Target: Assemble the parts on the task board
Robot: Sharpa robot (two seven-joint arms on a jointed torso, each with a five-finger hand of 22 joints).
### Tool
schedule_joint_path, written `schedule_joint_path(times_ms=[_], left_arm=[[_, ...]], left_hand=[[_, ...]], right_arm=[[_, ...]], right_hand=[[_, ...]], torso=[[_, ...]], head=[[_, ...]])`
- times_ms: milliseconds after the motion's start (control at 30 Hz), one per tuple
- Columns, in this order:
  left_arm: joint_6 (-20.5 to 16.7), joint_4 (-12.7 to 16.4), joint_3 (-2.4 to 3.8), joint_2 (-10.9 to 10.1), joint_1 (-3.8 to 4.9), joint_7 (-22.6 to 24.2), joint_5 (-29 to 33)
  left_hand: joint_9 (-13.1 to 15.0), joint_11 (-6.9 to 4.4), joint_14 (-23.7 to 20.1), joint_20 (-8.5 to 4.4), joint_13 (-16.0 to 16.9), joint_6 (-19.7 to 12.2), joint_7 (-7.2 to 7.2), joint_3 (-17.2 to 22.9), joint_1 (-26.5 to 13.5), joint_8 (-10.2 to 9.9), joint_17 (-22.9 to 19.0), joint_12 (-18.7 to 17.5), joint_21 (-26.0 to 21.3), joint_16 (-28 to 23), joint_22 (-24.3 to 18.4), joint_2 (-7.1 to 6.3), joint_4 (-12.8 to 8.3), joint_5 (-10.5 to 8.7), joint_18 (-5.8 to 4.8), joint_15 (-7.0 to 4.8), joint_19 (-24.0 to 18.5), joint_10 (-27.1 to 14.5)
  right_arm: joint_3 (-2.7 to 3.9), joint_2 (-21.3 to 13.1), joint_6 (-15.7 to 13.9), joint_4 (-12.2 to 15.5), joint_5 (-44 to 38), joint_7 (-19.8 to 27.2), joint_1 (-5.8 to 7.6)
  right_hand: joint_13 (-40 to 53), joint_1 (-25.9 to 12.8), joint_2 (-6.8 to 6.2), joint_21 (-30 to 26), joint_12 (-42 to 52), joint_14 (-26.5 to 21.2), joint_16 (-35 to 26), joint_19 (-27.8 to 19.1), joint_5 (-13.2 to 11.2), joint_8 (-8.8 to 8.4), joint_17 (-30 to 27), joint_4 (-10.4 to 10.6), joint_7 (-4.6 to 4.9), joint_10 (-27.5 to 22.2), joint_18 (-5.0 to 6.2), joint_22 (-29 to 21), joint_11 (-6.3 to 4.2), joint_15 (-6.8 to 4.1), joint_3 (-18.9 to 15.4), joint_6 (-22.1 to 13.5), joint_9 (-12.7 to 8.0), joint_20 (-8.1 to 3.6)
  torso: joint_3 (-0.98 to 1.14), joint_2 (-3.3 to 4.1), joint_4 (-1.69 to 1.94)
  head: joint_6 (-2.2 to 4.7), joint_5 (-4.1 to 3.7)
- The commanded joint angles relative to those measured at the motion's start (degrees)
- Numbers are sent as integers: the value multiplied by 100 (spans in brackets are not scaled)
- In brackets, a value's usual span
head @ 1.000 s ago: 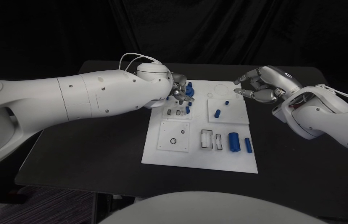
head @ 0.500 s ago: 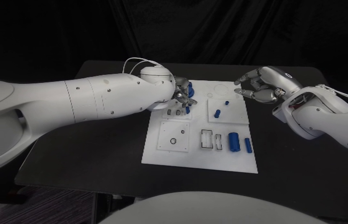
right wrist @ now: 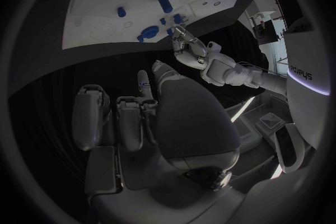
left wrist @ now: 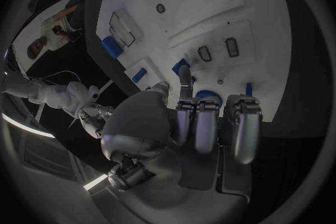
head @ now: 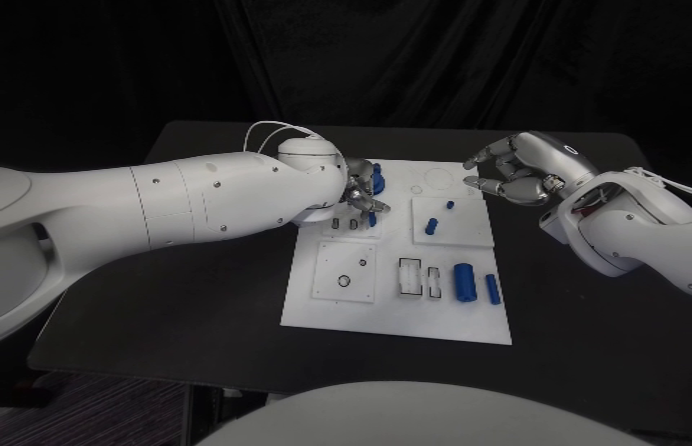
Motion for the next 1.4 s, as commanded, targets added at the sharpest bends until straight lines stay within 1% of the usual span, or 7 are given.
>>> schedule_joint_path(times_ms=[33,200,333,433,733,1167,1400], left_arm=[[25,-6,4,23,-22,8,39],[22,-29,4,36,-33,8,39],[20,-46,4,42,-47,1,39],[23,-52,4,44,-54,-6,39],[-12,-72,4,33,-84,0,39],[27,-103,4,52,-100,21,39],[81,-140,4,66,-110,8,39]], left_hand=[[10,-29,595,-41,1508,42,-18,2,61,-30,1508,20,17,38,1508,-2,-44,37,-34,-31,581,594],[14,-33,595,-51,1508,44,-18,17,98,-66,1508,20,17,38,1508,-7,-55,55,-34,-35,581,594],[-4,-28,595,-64,1508,23,-5,31,125,-159,1508,20,17,38,1508,-14,-49,70,-34,-36,581,594],[-6,-27,595,-65,1508,22,-4,32,127,-166,1508,20,17,38,1508,-15,-48,71,-34,-36,581,594],[-12,-25,595,-68,1508,21,-1,35,136,-188,1508,20,17,38,1508,-18,-49,72,-34,-35,581,594],[-36,-16,595,-77,1508,16,13,46,169,-279,1508,20,17,38,1508,-37,-55,78,-34,-29,581,594],[-51,-8,595,-81,1508,18,21,57,194,-335,1508,20,17,38,1508,-46,-63,96,-34,-23,581,594]], right_arm=[[5,-2,38,8,-6,-111,-13],[5,-1,52,8,-6,-115,-13],[5,0,62,9,-6,-119,-13],[5,2,68,7,-6,-121,-13],[5,13,103,-5,-6,-136,-14],[5,38,161,-31,-6,-160,-14],[5,41,180,-35,-6,-169,-14]], right_hand=[[1505,25,20,-35,37,543,6,31,31,-35,1271,-5,2,597,2,992,38,44,30,22,-9,48],[1505,32,20,-42,37,541,1,28,40,-38,1266,-8,2,597,3,990,38,44,34,21,-12,48],[1505,37,20,-46,37,540,-3,27,47,-41,1261,-10,2,597,4,989,38,44,37,21,-13,48],[1505,37,20,-46,37,540,-3,27,47,-41,1261,-10,2,597,4,989,38,44,37,21,-13,48],[1505,47,20,-54,37,538,-9,24,59,-45,1255,-12,3,597,6,987,38,44,43,20,-17,48],[1505,58,23,-71,37,535,-19,17,69,-47,1245,-15,3,597,10,981,38,44,50,24,-19,48],[1503,92,23,-78,36,535,-21,15,123,-55,1243,-24,3,595,11,981,38,43,71,34,-28,48]], torso=[[-1,-4,-1],[0,-7,10],[-1,-10,11],[-1,-12,10],[1,-16,-5],[1,-23,7],[1,-22,0]], head=[[0,10],[0,-3],[0,-6],[0,-11],[0,13],[0,36],[0,48]])
